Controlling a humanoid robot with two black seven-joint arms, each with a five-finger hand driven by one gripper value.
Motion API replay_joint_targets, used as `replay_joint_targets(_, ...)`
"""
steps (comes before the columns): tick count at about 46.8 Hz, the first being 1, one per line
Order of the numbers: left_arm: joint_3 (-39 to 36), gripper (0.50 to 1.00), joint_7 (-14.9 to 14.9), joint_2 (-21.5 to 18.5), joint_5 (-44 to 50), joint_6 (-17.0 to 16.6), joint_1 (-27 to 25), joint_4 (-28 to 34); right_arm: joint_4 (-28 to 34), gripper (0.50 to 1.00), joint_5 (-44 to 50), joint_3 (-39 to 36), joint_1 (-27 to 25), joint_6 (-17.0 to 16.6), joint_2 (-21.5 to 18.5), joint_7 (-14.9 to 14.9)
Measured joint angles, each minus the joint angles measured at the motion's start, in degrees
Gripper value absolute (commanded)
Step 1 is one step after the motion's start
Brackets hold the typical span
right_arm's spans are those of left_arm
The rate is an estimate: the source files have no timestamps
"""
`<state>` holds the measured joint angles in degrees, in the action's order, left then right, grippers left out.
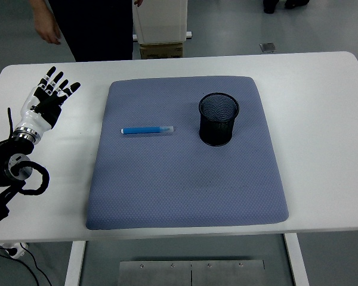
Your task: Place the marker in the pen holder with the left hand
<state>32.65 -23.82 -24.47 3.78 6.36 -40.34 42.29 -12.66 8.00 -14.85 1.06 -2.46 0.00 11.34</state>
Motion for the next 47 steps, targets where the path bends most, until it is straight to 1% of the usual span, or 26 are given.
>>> replay_joint_targets(4,0.00,1.000,-0.07,-0.03,-0.01,-0.14,-0.01,0.03,0.00,1.000,0.00,0.00,0.00,0.00,0.00,0.00)
replay_joint_targets(9,0.00,1.000,-1.33,-0.02,-0.01,-0.35,-0.02,0.07,0.00,1.000,0.01,0.00,0.00,-0.01,0.00,0.00)
replay_joint_targets(13,-0.02,1.000,-1.40,0.02,-0.01,-0.29,0.03,0.08,0.00,1.000,0.01,0.00,0.00,-0.01,0.00,0.00)
replay_joint_targets(20,-0.05,1.000,-1.40,0.02,-0.07,0.55,0.01,0.16,0.00,1.000,0.01,0.00,-0.02,-0.02,0.00,0.00)
replay_joint_targets(27,0.09,1.000,-1.41,-0.03,0.14,2.23,-0.25,0.17,0.00,1.000,0.01,0.00,-0.01,-0.02,0.00,0.00)
replay_joint_targets(36,0.07,1.000,-1.43,-0.13,-0.23,2.56,-0.29,0.17,0.00,1.000,0.01,0.00,0.00,-0.02,0.00,0.00)
replay_joint_targets(41,0.06,1.000,-1.55,-0.02,0.01,3.64,-0.51,0.17,0.00,1.000,0.00,0.00,0.01,-0.02,0.00,0.00)
replay_joint_targets(47,0.11,1.000,-1.49,0.03,0.17,4.15,-1.05,0.17,0.00,1.000,0.00,0.00,0.00,-0.02,0.00,0.00)
